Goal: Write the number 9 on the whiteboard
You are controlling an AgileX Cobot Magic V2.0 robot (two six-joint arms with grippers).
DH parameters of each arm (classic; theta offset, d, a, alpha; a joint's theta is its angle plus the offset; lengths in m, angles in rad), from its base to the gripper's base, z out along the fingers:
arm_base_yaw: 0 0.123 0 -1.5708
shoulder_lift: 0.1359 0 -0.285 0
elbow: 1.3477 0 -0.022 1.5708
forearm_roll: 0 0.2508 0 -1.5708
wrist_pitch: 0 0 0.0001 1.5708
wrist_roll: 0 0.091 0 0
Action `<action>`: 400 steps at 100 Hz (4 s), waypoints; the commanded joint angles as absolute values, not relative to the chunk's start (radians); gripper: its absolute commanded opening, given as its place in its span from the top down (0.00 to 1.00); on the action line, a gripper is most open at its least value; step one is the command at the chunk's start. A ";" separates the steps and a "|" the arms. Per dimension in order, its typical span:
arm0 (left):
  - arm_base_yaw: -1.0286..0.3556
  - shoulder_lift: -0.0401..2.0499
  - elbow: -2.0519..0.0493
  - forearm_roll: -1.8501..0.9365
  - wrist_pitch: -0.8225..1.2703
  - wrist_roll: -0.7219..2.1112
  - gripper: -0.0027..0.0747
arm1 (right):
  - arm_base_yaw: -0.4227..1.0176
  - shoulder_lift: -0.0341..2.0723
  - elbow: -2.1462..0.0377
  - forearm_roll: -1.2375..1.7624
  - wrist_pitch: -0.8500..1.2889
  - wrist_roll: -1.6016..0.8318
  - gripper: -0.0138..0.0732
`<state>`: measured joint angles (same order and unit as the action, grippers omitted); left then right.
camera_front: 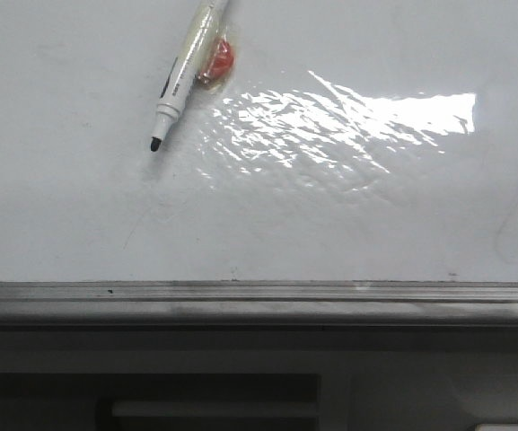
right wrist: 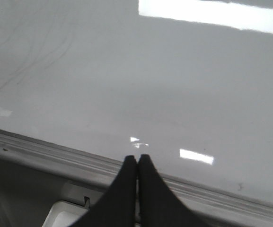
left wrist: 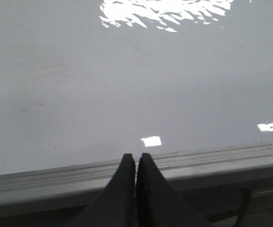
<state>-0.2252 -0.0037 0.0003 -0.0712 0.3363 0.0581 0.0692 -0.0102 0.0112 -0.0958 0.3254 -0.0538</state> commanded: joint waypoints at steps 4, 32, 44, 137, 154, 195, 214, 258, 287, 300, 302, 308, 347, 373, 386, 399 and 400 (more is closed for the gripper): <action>-0.222 -0.028 0.019 -0.074 0.292 0.050 0.99 | 0.062 -0.027 0.039 -0.110 0.311 -0.058 0.91; -0.222 -0.028 0.019 -0.074 0.292 0.050 0.99 | 0.062 -0.027 0.039 -0.110 0.311 -0.058 0.91; -0.222 -0.028 0.019 -0.074 0.292 0.050 0.99 | 0.062 -0.027 0.039 -0.110 0.311 -0.058 0.91; -0.222 -0.028 0.019 -0.270 0.192 0.060 0.99 | 0.062 -0.027 0.039 0.288 -0.105 -0.058 0.91; -0.222 -0.028 0.019 -0.788 0.000 0.061 0.99 | 0.062 -0.027 0.035 0.473 -0.149 -0.058 0.91; -0.233 0.185 -0.296 -0.575 0.278 0.167 0.98 | 0.062 0.150 -0.376 0.229 0.426 -0.218 0.88; -0.233 0.507 -0.514 -0.539 0.488 0.287 0.61 | 0.062 0.319 -0.534 0.171 0.546 -0.218 0.46; -0.544 1.005 -0.737 -0.861 0.350 0.618 0.47 | 0.062 0.380 -0.575 0.175 0.544 -0.218 0.31; -0.723 1.147 -0.748 -0.860 0.137 0.618 0.47 | 0.062 0.380 -0.575 0.175 0.542 -0.218 0.31; -0.740 1.191 -0.750 -0.860 0.078 0.618 0.47 | 0.062 0.380 -0.575 0.175 0.542 -0.218 0.31; -0.740 1.196 -0.750 -0.860 0.067 0.618 0.47 | 0.062 0.380 -0.575 0.175 0.542 -0.218 0.31; -0.740 1.214 -0.750 -0.860 0.041 0.618 0.47 | 0.062 0.380 -0.575 0.178 0.542 -0.218 0.31; -0.740 1.264 -0.750 -0.858 0.120 0.618 0.99 | 0.133 0.381 -0.575 0.313 0.560 -0.288 0.31; -0.761 1.149 -0.718 -0.780 0.484 0.812 0.99 | 0.268 0.399 -0.575 0.658 0.691 -0.688 0.31; -0.809 1.050 -0.668 -0.905 0.594 1.146 0.99 | 0.311 0.466 -0.575 0.808 0.697 -0.867 0.31; -0.846 0.981 -0.638 -0.980 0.569 1.290 0.99 | 0.341 0.575 -0.575 1.004 0.726 -1.096 0.31; -0.846 0.977 -0.638 -0.980 0.569 1.292 0.99 | 0.343 0.581 -0.575 1.015 0.729 -1.122 0.31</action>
<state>-0.8291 1.0231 -0.6208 -0.9031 0.5998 1.2049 0.3302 0.5111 -0.5409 0.8554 0.7496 -0.9459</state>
